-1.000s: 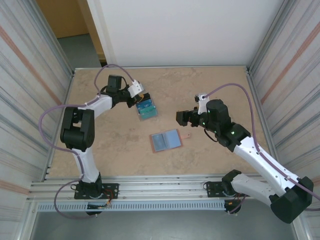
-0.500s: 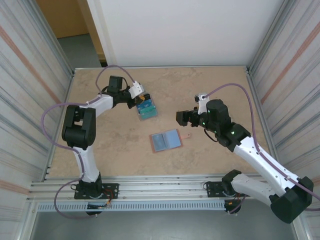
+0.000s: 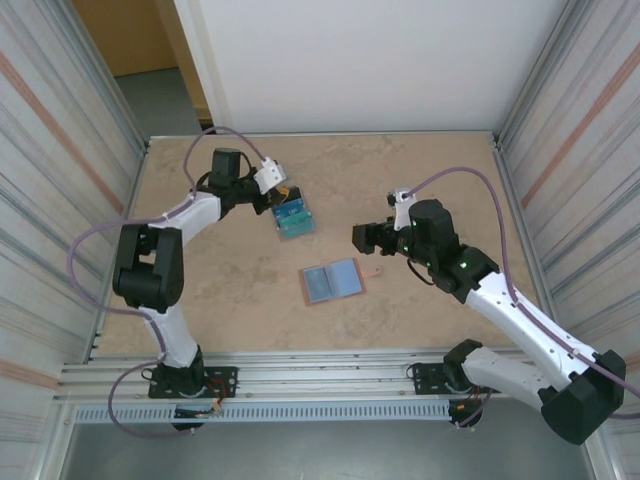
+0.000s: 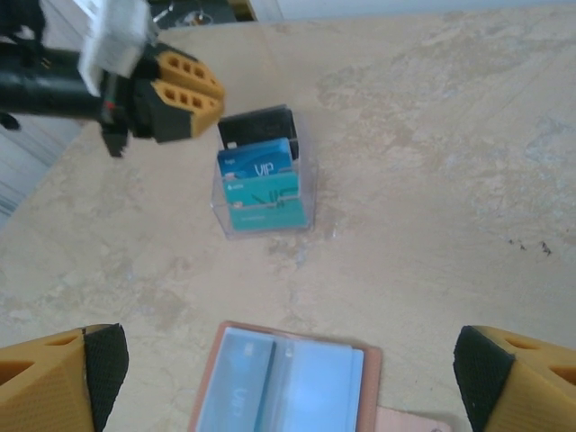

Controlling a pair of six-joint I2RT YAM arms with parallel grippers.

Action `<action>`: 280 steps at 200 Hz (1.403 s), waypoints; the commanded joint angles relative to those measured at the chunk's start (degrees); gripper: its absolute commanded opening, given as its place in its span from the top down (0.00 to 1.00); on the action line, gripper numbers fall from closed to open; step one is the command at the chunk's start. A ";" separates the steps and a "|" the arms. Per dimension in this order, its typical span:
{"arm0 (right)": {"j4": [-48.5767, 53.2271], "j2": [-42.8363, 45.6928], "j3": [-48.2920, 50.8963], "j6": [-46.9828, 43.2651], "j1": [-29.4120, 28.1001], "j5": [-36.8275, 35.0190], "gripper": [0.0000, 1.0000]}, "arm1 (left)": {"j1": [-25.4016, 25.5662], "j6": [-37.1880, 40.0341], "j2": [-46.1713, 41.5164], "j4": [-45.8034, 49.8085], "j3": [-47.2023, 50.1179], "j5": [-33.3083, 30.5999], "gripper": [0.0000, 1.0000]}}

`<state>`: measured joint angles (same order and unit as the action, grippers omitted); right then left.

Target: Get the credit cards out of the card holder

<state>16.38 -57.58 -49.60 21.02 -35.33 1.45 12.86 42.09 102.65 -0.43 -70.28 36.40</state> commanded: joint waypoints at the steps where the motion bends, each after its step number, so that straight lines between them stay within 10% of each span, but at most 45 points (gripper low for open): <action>1: 4.05 -2.86 -2.84 0.87 -2.46 -4.24 0.09 | 0.52 -6.46 -6.70 -5.28 3.53 -0.05 0.64; 69: 12.94 -15.22 -8.20 4.25 -10.96 -10.13 0.28 | 5.51 -20.53 -24.24 -12.39 20.40 -13.44 0.02; 159: 12.99 -35.32 -14.60 7.08 -20.05 -4.60 0.49 | 7.10 -45.22 -44.24 -7.29 35.30 -35.72 0.01; 280: 18.36 -51.05 -23.86 6.70 -22.81 -6.28 0.44 | 6.45 -54.88 -53.86 -3.00 43.37 -44.67 0.01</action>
<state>31.48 -107.15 -71.64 26.79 -57.95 -3.09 19.64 -10.66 50.00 -4.10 -27.57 -5.85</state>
